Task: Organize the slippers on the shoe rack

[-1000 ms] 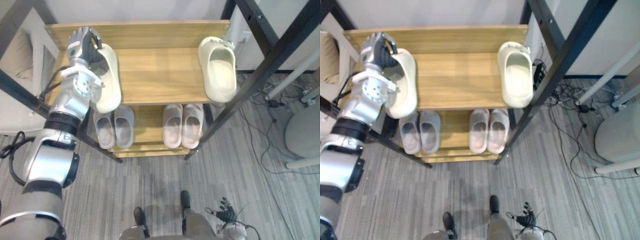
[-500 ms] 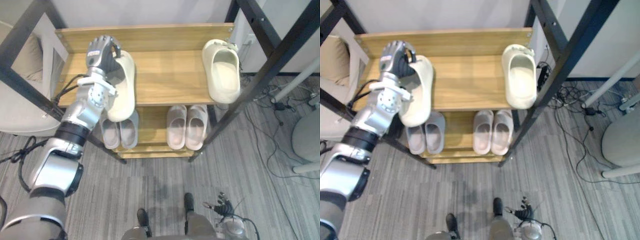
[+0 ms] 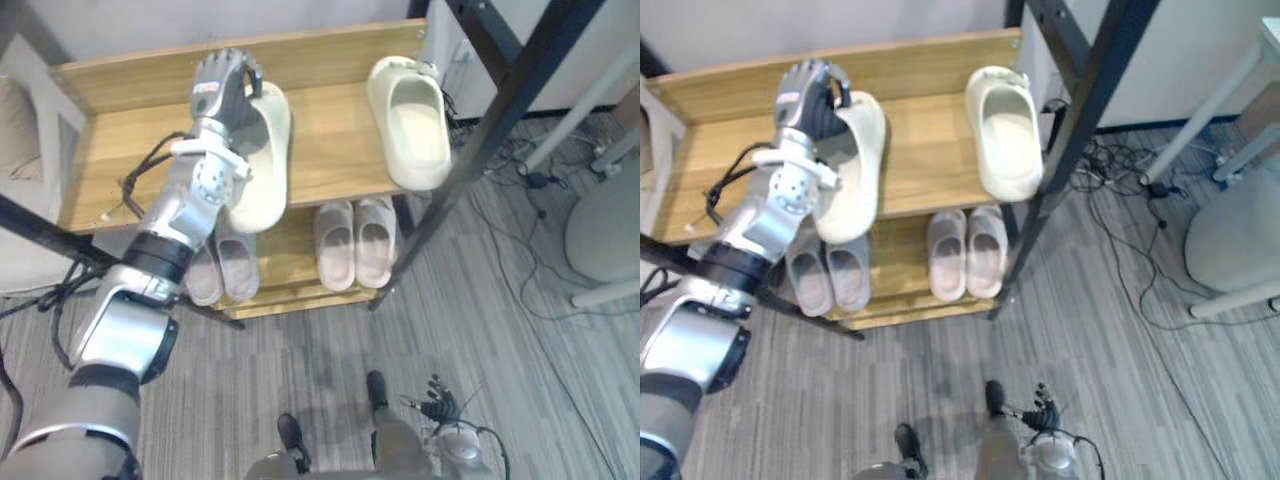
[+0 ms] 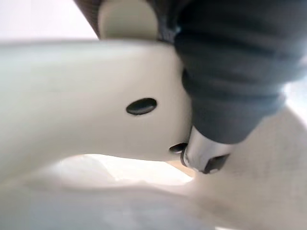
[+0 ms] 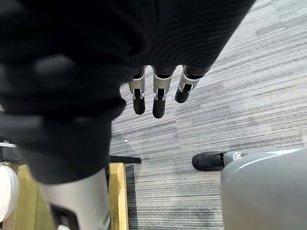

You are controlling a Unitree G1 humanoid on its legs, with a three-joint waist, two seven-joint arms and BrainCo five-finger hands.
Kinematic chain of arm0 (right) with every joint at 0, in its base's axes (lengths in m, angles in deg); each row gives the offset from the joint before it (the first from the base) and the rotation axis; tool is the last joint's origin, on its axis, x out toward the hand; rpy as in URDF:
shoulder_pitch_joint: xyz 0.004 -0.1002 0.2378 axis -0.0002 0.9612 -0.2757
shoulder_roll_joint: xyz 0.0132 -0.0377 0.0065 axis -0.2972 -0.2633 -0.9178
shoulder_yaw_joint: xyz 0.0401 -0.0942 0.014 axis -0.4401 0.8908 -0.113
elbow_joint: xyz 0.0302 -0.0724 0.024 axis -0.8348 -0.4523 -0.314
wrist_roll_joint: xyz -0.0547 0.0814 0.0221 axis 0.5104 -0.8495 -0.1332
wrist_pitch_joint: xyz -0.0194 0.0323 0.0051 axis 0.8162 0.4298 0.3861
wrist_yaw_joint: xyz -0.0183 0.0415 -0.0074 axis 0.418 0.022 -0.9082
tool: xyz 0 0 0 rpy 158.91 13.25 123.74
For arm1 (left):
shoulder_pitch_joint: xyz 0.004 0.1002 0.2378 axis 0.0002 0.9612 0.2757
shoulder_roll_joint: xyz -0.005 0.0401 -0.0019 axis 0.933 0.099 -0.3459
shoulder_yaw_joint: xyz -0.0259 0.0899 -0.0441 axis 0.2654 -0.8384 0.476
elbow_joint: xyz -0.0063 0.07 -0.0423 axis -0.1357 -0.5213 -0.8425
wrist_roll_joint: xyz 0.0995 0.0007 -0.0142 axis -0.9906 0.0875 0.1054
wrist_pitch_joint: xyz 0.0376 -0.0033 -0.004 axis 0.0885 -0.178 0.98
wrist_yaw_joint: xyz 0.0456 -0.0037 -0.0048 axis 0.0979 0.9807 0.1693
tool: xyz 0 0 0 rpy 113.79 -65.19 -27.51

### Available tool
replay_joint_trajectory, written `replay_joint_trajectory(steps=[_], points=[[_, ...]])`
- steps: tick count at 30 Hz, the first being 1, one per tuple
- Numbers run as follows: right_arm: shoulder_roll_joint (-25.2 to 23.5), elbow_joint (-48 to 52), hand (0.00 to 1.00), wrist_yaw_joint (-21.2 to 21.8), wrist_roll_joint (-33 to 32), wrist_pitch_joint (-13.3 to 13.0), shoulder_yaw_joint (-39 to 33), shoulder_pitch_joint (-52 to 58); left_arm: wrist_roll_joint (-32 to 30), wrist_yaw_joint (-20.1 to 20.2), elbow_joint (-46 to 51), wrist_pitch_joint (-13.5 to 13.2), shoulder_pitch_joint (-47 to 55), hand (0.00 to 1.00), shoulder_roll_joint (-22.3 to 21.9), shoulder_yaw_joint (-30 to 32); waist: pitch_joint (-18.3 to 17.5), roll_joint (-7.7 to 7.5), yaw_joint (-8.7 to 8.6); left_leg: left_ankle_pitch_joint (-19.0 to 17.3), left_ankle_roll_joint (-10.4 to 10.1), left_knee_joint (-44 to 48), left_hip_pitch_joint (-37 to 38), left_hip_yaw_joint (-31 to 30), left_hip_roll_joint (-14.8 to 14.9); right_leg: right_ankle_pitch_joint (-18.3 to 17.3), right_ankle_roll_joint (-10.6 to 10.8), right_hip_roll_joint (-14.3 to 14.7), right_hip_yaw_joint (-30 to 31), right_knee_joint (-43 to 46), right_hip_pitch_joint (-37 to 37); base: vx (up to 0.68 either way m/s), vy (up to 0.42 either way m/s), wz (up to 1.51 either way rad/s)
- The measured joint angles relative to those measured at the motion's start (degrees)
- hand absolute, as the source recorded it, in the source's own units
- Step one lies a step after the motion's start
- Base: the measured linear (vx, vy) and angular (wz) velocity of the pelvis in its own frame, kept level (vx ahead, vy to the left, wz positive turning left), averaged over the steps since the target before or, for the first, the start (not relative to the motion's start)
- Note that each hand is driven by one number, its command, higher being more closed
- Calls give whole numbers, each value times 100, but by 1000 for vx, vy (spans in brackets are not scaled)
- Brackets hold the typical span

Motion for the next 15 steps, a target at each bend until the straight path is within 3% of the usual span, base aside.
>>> replay_joint_trajectory(steps=[8, 9, 15], points=[[-128, 111, 0, -5, -45, 8, -125, 44, 232, -103, -226, 13, -147, 100, -308, -49, 0, 0, -60, -41, 5, 0, 55, 80, -11, 21, 8, 0, 135, 0, -14, -17, -15, -10], [-166, 125, 0, -5, -45, 8, -173, 56, 242, -107, -253, 15, -165, 0, -353, -49, 0, 0, -59, -44, 3, 0, 58, 100, -11, 23, 10, 0, 150, 0, -22, -26, -24, -8], [-219, 224, 0, -5, -55, 6, -203, 106, 334, -154, -398, 56, -456, 0, -619, -46, 0, 0, -55, -53, 3, -2, -30, 182, -22, 60, 34, -3, 238, 0, -163, -8, -18, -8]])
